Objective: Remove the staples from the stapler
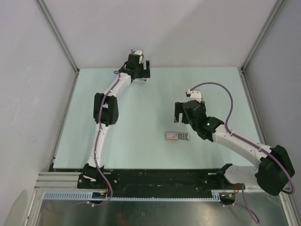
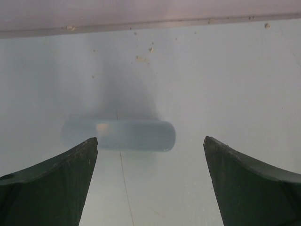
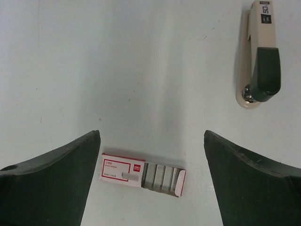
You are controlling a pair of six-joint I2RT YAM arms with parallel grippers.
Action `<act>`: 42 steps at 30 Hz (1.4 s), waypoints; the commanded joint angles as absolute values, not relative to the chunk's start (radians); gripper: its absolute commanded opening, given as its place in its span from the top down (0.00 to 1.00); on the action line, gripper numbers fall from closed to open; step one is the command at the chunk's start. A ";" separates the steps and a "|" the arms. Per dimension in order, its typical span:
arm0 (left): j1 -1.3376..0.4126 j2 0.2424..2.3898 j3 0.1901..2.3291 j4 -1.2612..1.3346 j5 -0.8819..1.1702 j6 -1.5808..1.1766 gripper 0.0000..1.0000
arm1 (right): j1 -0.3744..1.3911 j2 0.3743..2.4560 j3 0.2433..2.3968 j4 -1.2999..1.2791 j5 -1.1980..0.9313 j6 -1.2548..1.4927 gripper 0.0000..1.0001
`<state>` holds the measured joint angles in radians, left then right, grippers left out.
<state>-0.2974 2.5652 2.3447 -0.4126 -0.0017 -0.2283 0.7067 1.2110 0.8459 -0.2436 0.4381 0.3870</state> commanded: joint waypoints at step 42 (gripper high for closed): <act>-0.322 2.503 2.229 -0.419 -0.294 -0.103 0.01 | 0.597 1.271 0.818 -0.123 0.216 0.374 0.10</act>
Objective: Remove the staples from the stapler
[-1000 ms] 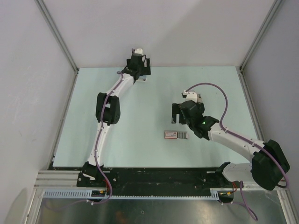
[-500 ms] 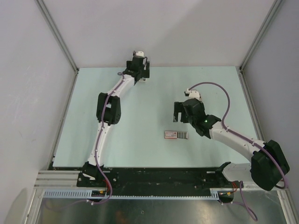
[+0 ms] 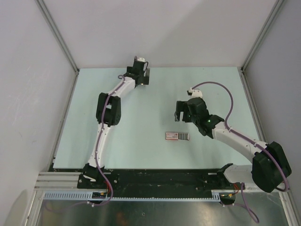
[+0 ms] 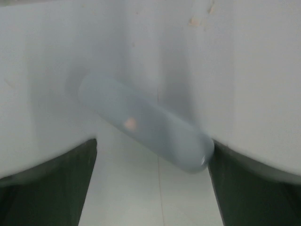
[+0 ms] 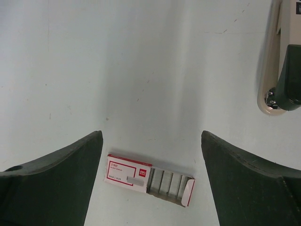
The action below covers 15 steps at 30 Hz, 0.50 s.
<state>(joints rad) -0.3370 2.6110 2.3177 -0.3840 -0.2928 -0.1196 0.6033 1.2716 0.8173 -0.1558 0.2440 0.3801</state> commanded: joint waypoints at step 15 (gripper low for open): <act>-0.286 2.343 2.020 -0.424 -0.267 -0.206 0.01 | 0.599 1.273 0.792 -0.108 0.158 0.378 0.15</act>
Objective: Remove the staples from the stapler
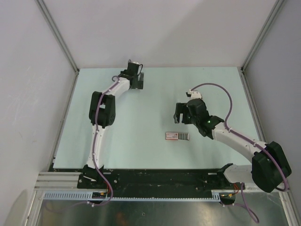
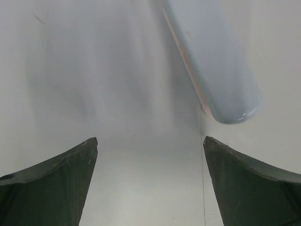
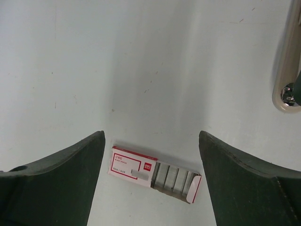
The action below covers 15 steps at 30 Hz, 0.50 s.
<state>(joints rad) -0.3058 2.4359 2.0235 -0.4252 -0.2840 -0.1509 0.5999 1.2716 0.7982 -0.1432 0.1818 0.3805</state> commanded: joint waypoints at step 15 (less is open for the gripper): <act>-0.380 2.427 2.230 -0.424 -0.183 -0.332 0.01 | 0.599 1.285 0.788 -0.088 0.129 0.371 0.16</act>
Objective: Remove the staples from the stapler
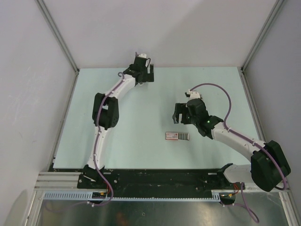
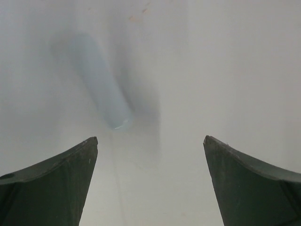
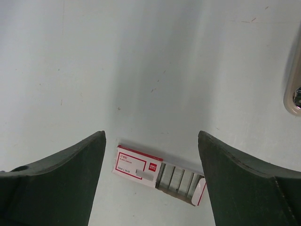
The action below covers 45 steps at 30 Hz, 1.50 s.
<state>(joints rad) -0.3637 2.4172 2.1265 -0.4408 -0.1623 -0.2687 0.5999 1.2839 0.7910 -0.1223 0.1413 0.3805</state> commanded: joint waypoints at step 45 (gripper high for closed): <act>-0.310 2.576 2.338 -0.426 -0.213 -0.420 0.59 | 0.502 1.325 0.784 -0.027 0.023 0.393 0.34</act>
